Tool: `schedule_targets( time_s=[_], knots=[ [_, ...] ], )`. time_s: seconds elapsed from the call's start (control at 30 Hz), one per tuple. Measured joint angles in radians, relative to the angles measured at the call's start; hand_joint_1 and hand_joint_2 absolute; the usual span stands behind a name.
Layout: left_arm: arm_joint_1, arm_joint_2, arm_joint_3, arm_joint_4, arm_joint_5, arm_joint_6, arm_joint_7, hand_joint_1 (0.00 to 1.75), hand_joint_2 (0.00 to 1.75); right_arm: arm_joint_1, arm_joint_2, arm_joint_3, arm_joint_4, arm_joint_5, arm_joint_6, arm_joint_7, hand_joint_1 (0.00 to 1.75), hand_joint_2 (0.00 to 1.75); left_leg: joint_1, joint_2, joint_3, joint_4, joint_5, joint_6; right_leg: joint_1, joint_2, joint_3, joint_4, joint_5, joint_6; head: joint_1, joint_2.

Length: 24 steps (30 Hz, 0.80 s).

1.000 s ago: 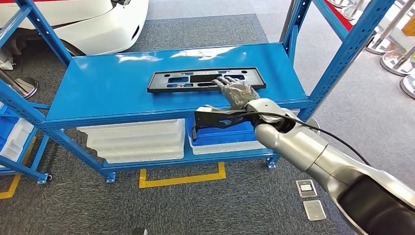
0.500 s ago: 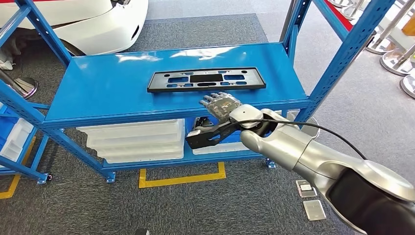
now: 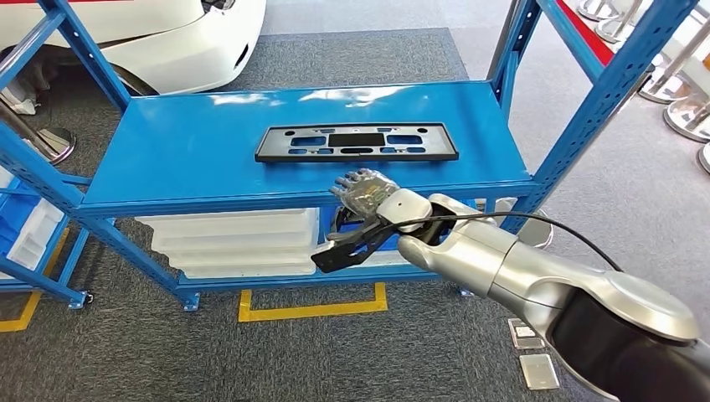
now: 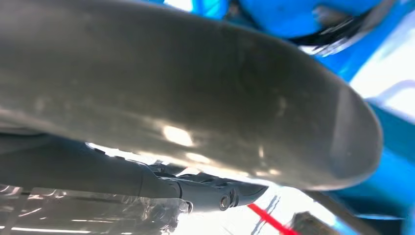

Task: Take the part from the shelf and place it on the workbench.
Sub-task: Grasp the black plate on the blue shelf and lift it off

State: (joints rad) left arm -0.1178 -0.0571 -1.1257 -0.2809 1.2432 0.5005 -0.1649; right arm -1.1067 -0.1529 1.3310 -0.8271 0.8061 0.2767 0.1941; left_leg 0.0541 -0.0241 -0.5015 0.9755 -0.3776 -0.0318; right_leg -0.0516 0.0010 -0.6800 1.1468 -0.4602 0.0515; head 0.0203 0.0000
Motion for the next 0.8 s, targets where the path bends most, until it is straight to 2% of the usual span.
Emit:
schedule_targets(
  time_s=[0.03, 0.07, 0.1, 0.17, 0.23, 0.27, 0.37, 0.4, 0.43, 0.47, 0.5, 0.53, 0.57, 0.6, 0.67, 0.73, 0.77, 0.8],
  knots=[
    [0.000, 0.000, 0.000, 0.002, 0.000, 0.002, 0.000, 0.00, 0.00, -0.003, 0.000, 0.004, 0.003, 0.015, -0.015, 0.010, 0.00, 0.00, 0.004, -0.001, -0.001, 0.011, -0.011, -0.014, -0.002, 0.003, 0.014, -0.054, 0.017, 0.006, 0.009, 0.000],
    [-0.001, 0.000, 0.000, 0.004, 0.000, 0.004, -0.001, 0.00, 0.00, -0.006, 0.001, 0.008, 0.006, 0.034, -0.035, 0.023, 0.00, 0.00, 0.005, -0.002, -0.006, 0.021, -0.020, -0.026, -0.003, 0.007, 0.020, -0.083, 0.022, 0.000, 0.017, 0.000],
    [-0.002, 0.001, -0.001, 0.006, 0.000, 0.006, -0.002, 0.00, 0.00, -0.008, 0.002, 0.012, 0.008, 0.053, -0.056, 0.036, 0.00, 0.00, 0.004, -0.002, -0.011, 0.030, -0.027, -0.035, 0.000, 0.010, 0.017, -0.087, 0.008, -0.011, 0.018, 0.000],
    [-0.001, 0.000, -0.001, 0.007, 0.000, 0.009, -0.004, 0.00, 0.00, -0.012, 0.005, 0.017, 0.010, 0.087, -0.089, 0.062, 0.00, 0.00, 0.005, -0.001, -0.013, 0.041, -0.036, -0.049, 0.003, 0.010, 0.011, -0.075, -0.006, -0.046, 0.007, 0.000],
    [0.000, 0.000, -0.002, 0.008, -0.002, 0.011, -0.006, 0.00, 0.00, -0.019, 0.004, 0.018, 0.011, 0.110, -0.108, 0.080, 0.00, 0.00, 0.006, 0.007, -0.026, 0.083, -0.044, -0.053, 0.007, 0.010, 0.022, -0.071, -0.017, -0.063, -0.012, 0.000],
    [-0.002, 0.000, -0.002, 0.008, -0.003, 0.012, -0.006, 0.00, 0.00, -0.025, 0.004, 0.019, 0.011, 0.117, -0.113, 0.085, 0.00, 0.00, 0.004, 0.012, -0.051, 0.132, -0.055, -0.052, 0.009, 0.010, 0.030, -0.072, -0.022, -0.069, -0.020, 0.000],
    [-0.004, 0.000, -0.004, 0.008, -0.007, 0.012, -0.006, 0.00, 0.00, -0.032, 0.004, 0.020, 0.011, 0.124, -0.118, 0.090, 0.00, 0.00, -0.014, 0.020, -0.179, 0.328, -0.110, -0.037, 0.023, 0.008, 0.052, -0.074, -0.039, -0.083, -0.046, 0.000],
    [-0.003, 0.000, -0.006, 0.008, -0.008, 0.011, -0.006, 0.00, 0.00, -0.032, 0.004, 0.021, 0.011, 0.125, -0.118, 0.090, 0.00, 0.00, -0.021, 0.020, -0.211, 0.359, -0.113, -0.029, 0.029, 0.008, 0.060, -0.074, -0.045, -0.088, -0.053, 0.000],
    [-0.002, 0.000, -0.007, 0.009, -0.008, 0.011, -0.006, 0.00, 0.00, -0.031, 0.004, 0.023, 0.012, 0.125, -0.118, 0.090, 0.00, 0.00, -0.029, 0.020, -0.226, 0.354, -0.093, -0.017, 0.037, 0.008, 0.069, -0.075, -0.052, -0.092, -0.058, 0.000],
    [-0.001, 0.000, -0.008, 0.009, -0.008, 0.010, -0.006, 0.00, 0.00, -0.031, 0.004, 0.024, 0.012, 0.126, -0.118, 0.090, 0.00, 0.00, -0.039, 0.020, -0.225, 0.314, -0.054, -0.002, 0.044, 0.008, 0.081, -0.075, -0.059, -0.095, -0.063, 0.000],
    [-0.001, 0.000, -0.008, 0.009, -0.008, 0.010, -0.005, 0.00, 0.00, -0.031, 0.004, 0.025, 0.012, 0.129, -0.119, 0.091, 0.00, 0.00, -0.051, 0.020, -0.212, 0.250, -0.003, 0.018, 0.050, 0.008, 0.093, -0.077, -0.066, -0.098, -0.067, 0.000],
    [-0.001, 0.000, -0.008, 0.010, -0.008, 0.010, -0.005, 0.00, 0.00, -0.031, 0.003, 0.025, 0.012, 0.134, -0.120, 0.092, 0.00, 0.00, -0.061, 0.022, -0.198, 0.193, 0.035, 0.038, 0.056, 0.008, 0.105, -0.080, -0.072, -0.099, -0.067, 0.000],
    [-0.002, 0.000, -0.008, 0.012, -0.008, 0.010, -0.005, 0.00, 0.00, -0.031, 0.003, 0.025, 0.012, 0.139, -0.122, 0.093, 0.00, 0.00, -0.070, 0.025, -0.186, 0.144, 0.052, 0.055, 0.058, 0.008, 0.112, -0.086, -0.076, -0.098, -0.065, 0.000],
    [-0.002, 0.000, -0.009, 0.013, -0.009, 0.010, -0.005, 0.00, 0.00, -0.031, 0.003, 0.025, 0.012, 0.146, -0.124, 0.095, 0.00, 0.00, -0.075, 0.028, -0.176, 0.111, 0.058, 0.066, 0.059, 0.006, 0.118, -0.092, -0.079, -0.096, -0.064, 0.000],
    [-0.002, -0.002, -0.009, 0.015, -0.009, 0.011, -0.005, 0.00, 0.00, -0.030, 0.002, 0.025, 0.012, 0.158, -0.129, 0.097, 0.00, 0.00, -0.077, 0.032, -0.159, 0.075, 0.052, 0.072, 0.057, 0.002, 0.126, -0.092, -0.074, -0.086, -0.063, 0.000],
    [0.000, -0.003, -0.010, 0.016, -0.009, 0.011, -0.004, 0.00, 0.00, -0.033, 0.000, 0.025, 0.012, 0.166, -0.131, 0.099, 0.00, 0.00, -0.069, 0.030, -0.131, 0.050, 0.065, 0.068, 0.056, -0.002, 0.131, -0.074, -0.080, -0.076, -0.062, 0.000],
    [0.000, -0.003, -0.010, 0.017, -0.009, 0.011, -0.004, 0.00, 0.00, -0.035, 0.000, 0.025, 0.012, 0.168, -0.133, 0.099, 0.00, 0.00, -0.066, 0.029, -0.119, 0.043, 0.067, 0.066, 0.055, -0.002, 0.122, -0.052, -0.096, -0.071, -0.058, 0.000],
    [-0.002, -0.004, -0.010, 0.017, -0.009, 0.011, -0.004, 0.00, 0.00, -0.037, -0.001, 0.025, 0.012, 0.169, -0.134, 0.097, 0.00, 0.00, -0.064, 0.028, -0.110, 0.038, 0.068, 0.065, 0.054, -0.001, 0.100, -0.011, -0.120, -0.066, -0.053, 0.000]
  ],
)
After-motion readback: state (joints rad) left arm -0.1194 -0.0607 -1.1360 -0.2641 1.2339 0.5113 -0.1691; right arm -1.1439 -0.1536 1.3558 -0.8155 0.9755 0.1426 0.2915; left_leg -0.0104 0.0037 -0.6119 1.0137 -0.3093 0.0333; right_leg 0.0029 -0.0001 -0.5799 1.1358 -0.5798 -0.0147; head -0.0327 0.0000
